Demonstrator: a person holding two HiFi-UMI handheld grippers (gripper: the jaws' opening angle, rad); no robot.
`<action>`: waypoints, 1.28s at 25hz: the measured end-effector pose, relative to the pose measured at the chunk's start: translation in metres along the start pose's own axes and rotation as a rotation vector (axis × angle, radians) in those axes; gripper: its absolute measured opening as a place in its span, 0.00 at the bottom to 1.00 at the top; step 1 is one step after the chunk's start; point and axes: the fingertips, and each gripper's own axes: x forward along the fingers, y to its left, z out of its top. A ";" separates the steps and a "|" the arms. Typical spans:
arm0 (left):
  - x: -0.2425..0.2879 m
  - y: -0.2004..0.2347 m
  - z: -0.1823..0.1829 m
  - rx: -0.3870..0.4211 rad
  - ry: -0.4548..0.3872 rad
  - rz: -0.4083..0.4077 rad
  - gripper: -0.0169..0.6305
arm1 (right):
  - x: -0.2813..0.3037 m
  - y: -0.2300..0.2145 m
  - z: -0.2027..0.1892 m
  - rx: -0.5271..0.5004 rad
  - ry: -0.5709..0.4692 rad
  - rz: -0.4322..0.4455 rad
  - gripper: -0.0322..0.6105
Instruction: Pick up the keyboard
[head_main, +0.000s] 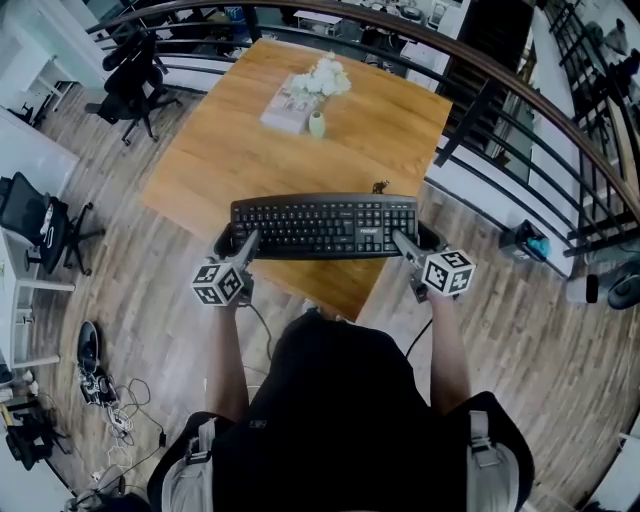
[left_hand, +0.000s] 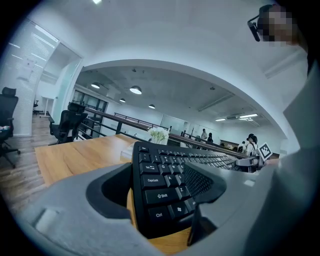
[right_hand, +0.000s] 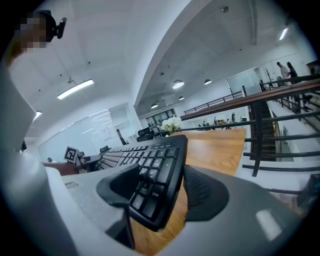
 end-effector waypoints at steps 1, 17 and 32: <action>-0.002 0.000 0.002 0.003 -0.003 0.003 0.52 | 0.000 0.001 0.001 -0.003 0.000 0.005 0.47; -0.018 -0.007 0.001 -0.002 -0.016 0.021 0.52 | -0.004 0.004 0.001 -0.001 -0.029 0.010 0.47; -0.029 -0.008 0.004 0.012 -0.018 0.044 0.52 | -0.003 0.006 -0.004 0.016 -0.046 0.017 0.46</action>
